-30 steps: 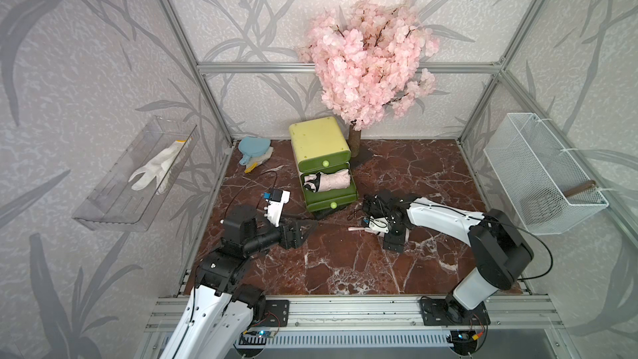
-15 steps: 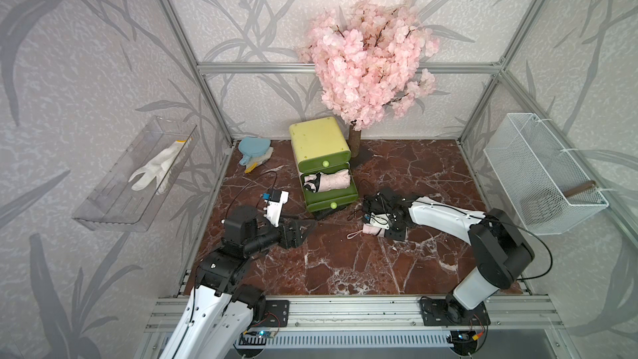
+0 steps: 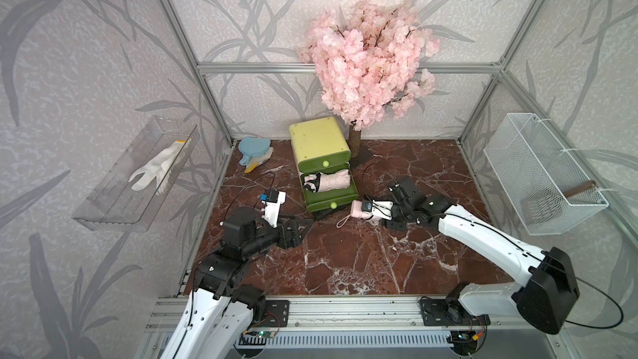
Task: Place the umbrella in the drawer by color
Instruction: Place the umbrella in the drawer.
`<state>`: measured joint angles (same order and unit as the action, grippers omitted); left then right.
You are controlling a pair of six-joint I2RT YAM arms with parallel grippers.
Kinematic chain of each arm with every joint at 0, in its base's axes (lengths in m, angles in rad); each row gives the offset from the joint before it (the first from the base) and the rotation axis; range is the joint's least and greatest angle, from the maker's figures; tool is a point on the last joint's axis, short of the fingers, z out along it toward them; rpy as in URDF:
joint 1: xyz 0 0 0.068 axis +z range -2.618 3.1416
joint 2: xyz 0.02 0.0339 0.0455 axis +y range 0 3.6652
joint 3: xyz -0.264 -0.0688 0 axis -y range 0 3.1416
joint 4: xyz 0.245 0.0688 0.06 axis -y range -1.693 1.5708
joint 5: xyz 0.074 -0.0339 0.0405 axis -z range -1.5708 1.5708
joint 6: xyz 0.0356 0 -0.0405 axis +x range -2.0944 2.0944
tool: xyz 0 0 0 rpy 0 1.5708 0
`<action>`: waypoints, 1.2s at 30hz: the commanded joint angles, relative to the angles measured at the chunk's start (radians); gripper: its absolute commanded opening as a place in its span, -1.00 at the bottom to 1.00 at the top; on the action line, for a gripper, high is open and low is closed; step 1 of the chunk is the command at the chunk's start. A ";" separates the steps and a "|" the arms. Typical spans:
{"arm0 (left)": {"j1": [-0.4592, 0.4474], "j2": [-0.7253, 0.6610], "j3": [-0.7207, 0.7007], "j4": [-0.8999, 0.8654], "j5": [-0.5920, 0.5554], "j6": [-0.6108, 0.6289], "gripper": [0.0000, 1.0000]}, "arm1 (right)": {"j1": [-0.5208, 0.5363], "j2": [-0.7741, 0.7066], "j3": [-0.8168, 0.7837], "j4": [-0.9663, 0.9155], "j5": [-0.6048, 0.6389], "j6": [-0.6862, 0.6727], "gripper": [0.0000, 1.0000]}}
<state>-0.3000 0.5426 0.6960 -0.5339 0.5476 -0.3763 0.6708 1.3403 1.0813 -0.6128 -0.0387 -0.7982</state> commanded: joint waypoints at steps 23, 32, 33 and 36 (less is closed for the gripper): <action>-0.010 -0.025 0.032 -0.052 -0.115 0.025 0.65 | 0.074 0.711 0.893 -0.229 0.011 -0.315 0.08; -0.010 -0.025 0.032 -0.053 -0.119 0.024 0.64 | 0.087 0.711 0.973 -0.334 0.030 -0.273 0.79; -0.010 -0.024 0.033 -0.054 -0.120 0.024 0.65 | 0.087 0.701 0.970 -0.332 0.033 -0.266 0.80; -0.010 -0.025 0.034 -0.057 -0.130 0.024 0.65 | 0.087 0.655 0.949 -0.299 0.050 -0.219 0.80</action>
<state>-0.3069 0.5270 0.6987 -0.5732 0.4355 -0.3668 0.7589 2.0647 2.0315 -0.9035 -0.0067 -1.0698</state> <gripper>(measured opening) 0.823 0.899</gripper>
